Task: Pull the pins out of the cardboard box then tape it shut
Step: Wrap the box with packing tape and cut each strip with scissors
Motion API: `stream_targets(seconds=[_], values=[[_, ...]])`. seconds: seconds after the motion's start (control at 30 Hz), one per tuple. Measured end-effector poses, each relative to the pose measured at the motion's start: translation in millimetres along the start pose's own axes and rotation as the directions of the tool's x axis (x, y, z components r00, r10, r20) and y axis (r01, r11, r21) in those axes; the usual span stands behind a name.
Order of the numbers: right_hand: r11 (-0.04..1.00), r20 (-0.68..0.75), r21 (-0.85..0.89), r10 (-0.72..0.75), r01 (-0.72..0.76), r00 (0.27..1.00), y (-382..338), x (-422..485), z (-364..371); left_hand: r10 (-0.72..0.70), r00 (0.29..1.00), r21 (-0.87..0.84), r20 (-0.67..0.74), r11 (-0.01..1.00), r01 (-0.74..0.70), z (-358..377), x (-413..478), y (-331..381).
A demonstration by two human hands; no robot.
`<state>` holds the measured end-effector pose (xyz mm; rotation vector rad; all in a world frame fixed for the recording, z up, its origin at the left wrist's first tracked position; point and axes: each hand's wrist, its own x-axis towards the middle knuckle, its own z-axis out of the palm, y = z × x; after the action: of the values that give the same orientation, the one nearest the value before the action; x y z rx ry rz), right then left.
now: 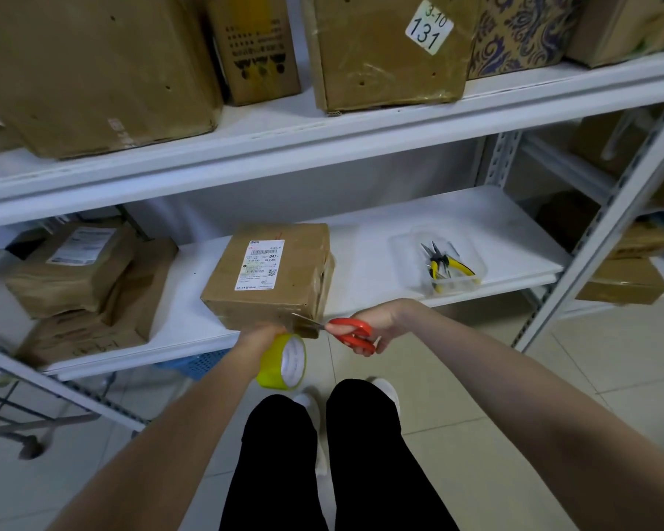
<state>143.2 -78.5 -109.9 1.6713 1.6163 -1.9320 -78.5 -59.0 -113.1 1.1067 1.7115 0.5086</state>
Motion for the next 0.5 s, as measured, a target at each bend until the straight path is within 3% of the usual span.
stream_targets(seconds=[0.5], values=[[0.993, -0.15, -0.062, -0.11, 0.102, 0.983, -40, 12, 8, -0.01, 0.992, -0.141, 0.126, 0.99, 0.028, -15, -15, 8]])
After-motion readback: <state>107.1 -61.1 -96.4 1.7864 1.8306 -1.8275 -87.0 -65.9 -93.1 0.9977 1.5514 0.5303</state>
